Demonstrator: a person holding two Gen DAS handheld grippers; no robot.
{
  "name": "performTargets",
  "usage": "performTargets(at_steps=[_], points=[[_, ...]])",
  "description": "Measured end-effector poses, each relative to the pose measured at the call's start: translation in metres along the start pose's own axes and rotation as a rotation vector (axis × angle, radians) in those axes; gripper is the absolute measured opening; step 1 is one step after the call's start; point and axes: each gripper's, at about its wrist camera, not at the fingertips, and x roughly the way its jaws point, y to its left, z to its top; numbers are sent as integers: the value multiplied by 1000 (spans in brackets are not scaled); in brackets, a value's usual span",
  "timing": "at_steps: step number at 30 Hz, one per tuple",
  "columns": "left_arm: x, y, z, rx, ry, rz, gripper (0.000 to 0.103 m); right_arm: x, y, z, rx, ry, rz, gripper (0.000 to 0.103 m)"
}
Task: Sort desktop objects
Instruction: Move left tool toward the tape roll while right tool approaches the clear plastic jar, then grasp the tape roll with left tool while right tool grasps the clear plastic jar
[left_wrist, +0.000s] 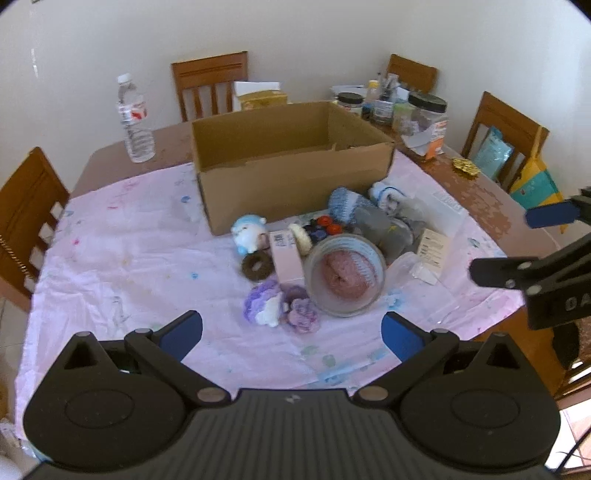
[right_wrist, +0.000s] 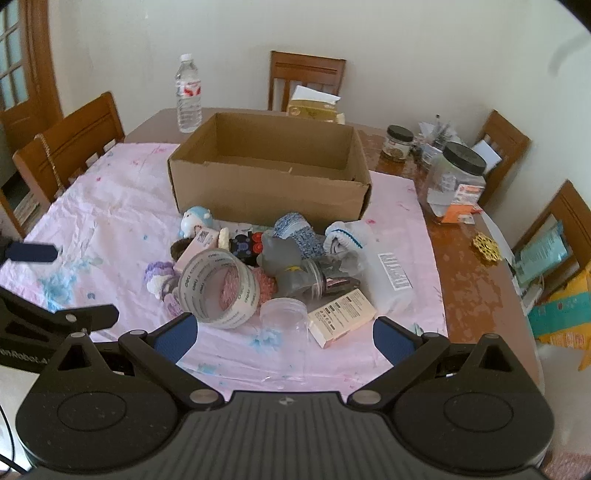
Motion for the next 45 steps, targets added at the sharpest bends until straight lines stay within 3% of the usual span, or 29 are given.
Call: performTargets(at_steps=[5, 27, 39, 45], points=[[13, -5, 5, -26, 33, -54, 102, 16, -7, -1, -54, 14, 49, 103], [109, -33, 6, -14, 0, -85, 102, 58, -58, 3, -192, 30, 199, 103], [122, -38, 10, -65, -10, -89, 100, 67, -71, 2, -244, 50, 232, 103], [125, -38, 12, -94, -10, -70, 84, 68, -71, 2, -296, 48, 271, 103]])
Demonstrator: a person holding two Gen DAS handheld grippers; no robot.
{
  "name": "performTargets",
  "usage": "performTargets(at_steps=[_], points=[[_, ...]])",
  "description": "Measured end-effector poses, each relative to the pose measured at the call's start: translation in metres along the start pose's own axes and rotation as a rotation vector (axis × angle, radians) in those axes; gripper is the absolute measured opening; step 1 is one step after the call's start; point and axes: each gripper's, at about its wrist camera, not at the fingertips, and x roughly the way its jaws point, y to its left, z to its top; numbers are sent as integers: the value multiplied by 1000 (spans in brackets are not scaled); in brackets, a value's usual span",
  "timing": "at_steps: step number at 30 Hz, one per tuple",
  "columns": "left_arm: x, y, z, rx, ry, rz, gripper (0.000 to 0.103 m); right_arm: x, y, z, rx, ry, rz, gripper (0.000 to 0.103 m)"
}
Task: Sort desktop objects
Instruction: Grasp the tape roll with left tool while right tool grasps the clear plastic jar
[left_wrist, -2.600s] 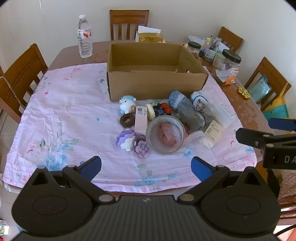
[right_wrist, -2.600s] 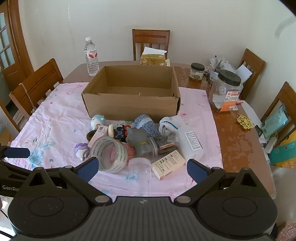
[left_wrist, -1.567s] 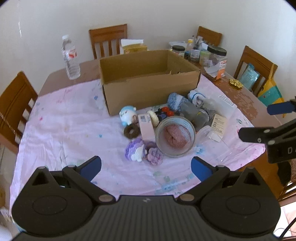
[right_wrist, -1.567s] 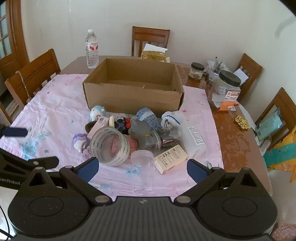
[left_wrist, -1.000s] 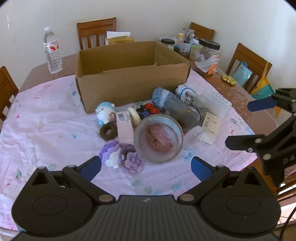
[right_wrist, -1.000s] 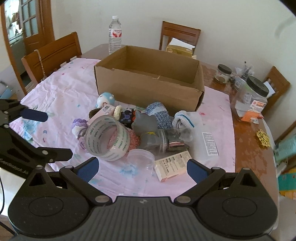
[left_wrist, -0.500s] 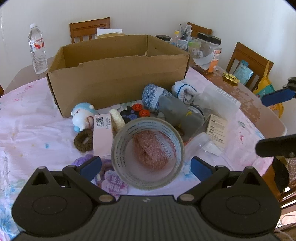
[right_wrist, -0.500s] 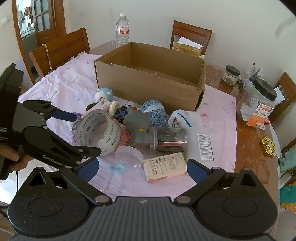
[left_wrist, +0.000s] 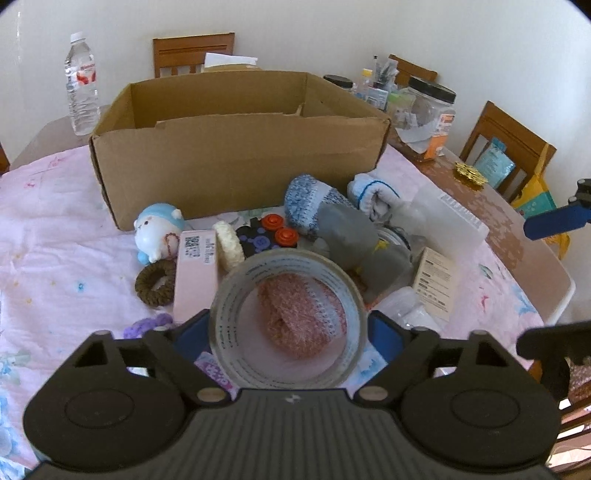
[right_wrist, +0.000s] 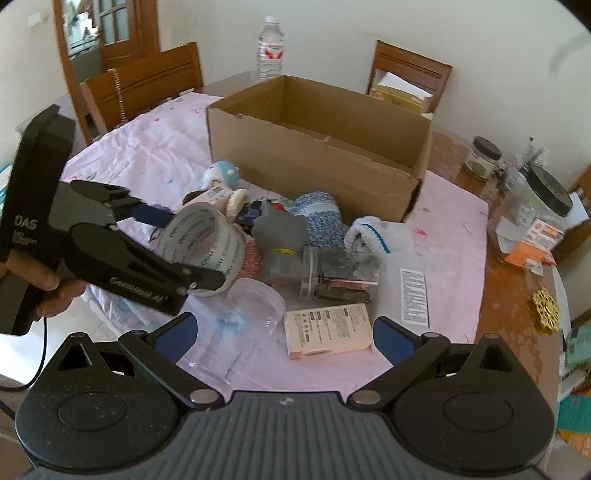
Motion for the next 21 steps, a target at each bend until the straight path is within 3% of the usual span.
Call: performTargets(at_steps=[9, 21], points=[[-6, 1, 5, -30, 4, 20, 84, 9, 0, 3, -111, 6, 111, 103], [-24, -4, 6, -43, 25, 61, 84, 48, 6, 3, -462, 100, 309, 103]])
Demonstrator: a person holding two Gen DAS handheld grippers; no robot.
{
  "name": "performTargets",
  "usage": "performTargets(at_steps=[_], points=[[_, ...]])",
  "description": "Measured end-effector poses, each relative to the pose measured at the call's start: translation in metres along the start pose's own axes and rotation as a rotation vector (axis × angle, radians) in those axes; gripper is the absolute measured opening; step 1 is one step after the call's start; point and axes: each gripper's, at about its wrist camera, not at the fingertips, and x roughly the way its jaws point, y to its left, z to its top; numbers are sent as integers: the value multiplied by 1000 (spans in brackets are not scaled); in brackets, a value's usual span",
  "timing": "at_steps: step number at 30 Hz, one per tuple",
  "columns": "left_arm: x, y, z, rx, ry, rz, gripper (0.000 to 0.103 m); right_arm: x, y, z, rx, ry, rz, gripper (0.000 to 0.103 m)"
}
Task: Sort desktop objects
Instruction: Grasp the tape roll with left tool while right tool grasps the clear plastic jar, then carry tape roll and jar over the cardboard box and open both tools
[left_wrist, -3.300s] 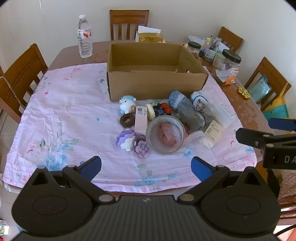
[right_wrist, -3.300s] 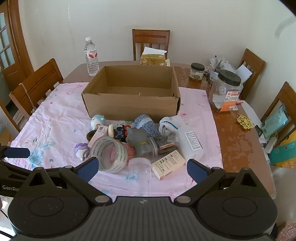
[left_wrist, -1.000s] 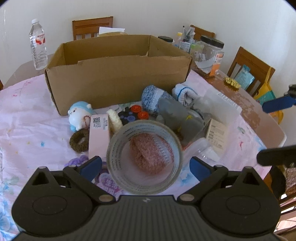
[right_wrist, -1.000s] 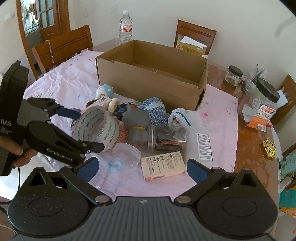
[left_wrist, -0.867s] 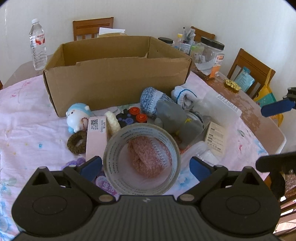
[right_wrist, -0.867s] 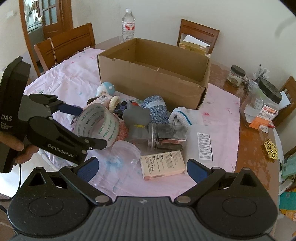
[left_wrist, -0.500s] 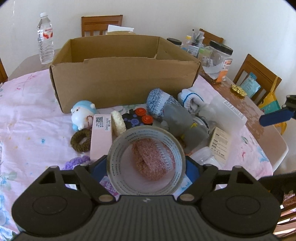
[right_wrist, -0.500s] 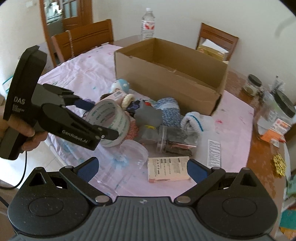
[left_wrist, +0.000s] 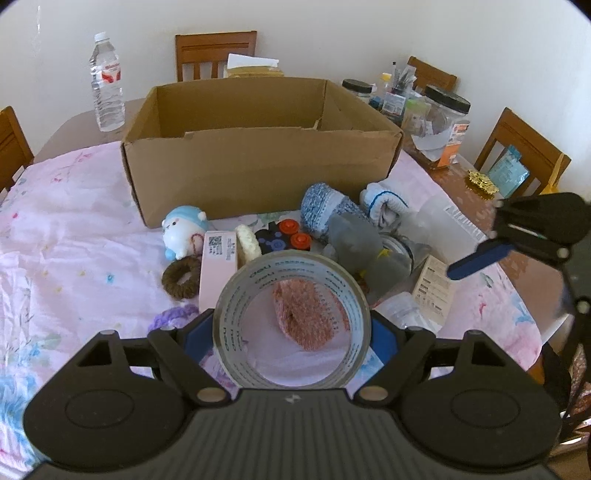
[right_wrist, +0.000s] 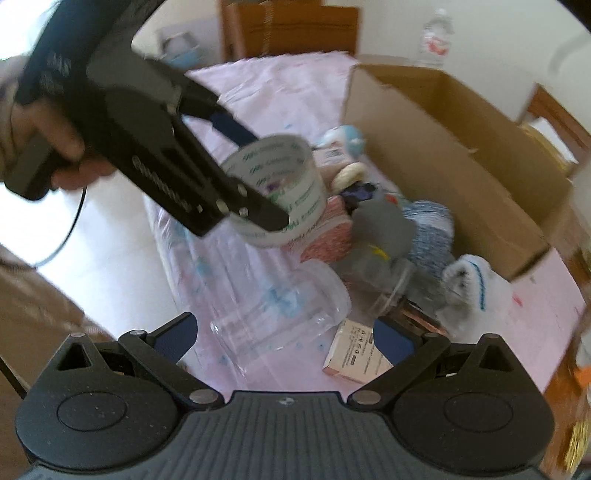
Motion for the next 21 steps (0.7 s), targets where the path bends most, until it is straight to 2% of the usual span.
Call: performTargets(at_steps=[14, 18, 21], points=[[-13, -2, 0, -75, 27, 45, 84, 34, -14, 12, -265, 43, 208, 103], [-12, -2, 1, -80, 35, 54, 84, 41, -13, 12, -333, 64, 223, 102], [-11, -3, 3, -79, 39, 62, 84, 43, -12, 11, -374, 75, 222, 98]])
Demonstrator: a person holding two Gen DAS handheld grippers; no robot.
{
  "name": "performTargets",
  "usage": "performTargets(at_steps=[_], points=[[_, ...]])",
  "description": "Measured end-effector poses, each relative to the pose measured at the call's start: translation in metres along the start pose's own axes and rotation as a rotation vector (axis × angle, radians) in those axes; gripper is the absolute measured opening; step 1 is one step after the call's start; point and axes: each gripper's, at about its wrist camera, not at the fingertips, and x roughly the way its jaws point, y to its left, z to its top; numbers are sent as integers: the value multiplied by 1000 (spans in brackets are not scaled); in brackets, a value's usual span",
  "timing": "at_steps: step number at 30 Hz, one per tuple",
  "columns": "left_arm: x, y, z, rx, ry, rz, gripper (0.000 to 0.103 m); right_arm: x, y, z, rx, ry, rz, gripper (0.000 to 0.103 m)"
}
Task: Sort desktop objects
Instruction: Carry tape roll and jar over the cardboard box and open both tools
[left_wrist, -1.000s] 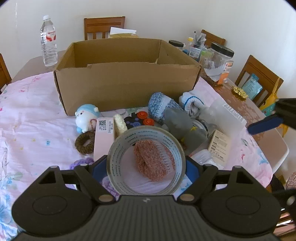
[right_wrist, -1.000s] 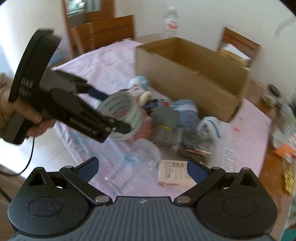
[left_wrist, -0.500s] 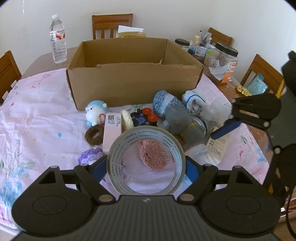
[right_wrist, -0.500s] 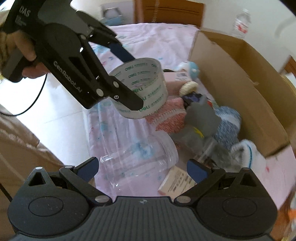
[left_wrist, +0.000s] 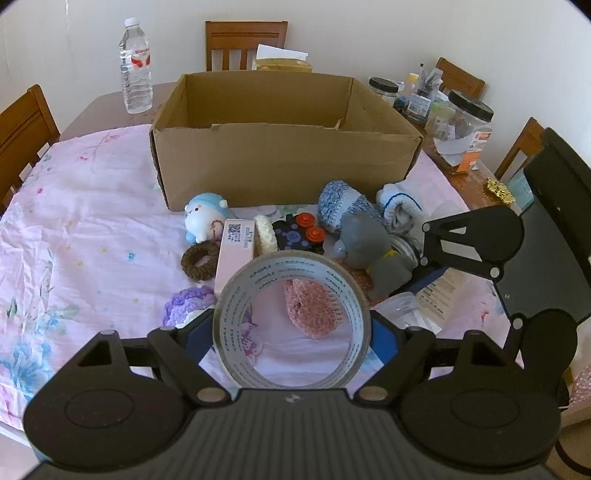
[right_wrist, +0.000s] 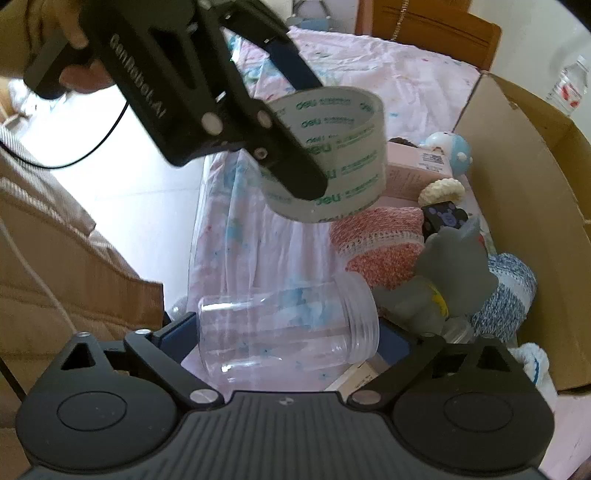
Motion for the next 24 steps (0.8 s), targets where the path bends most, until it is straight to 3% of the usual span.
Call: performTargets(at_steps=[11, 24], points=[[-4, -2, 12, 33, 5, 10, 84, -17, -4, -4, 14, -3, 22, 94], [-14, -8, 39, 105, -1, 15, 84, -59, -12, -2, 93, -71, -41, 94]])
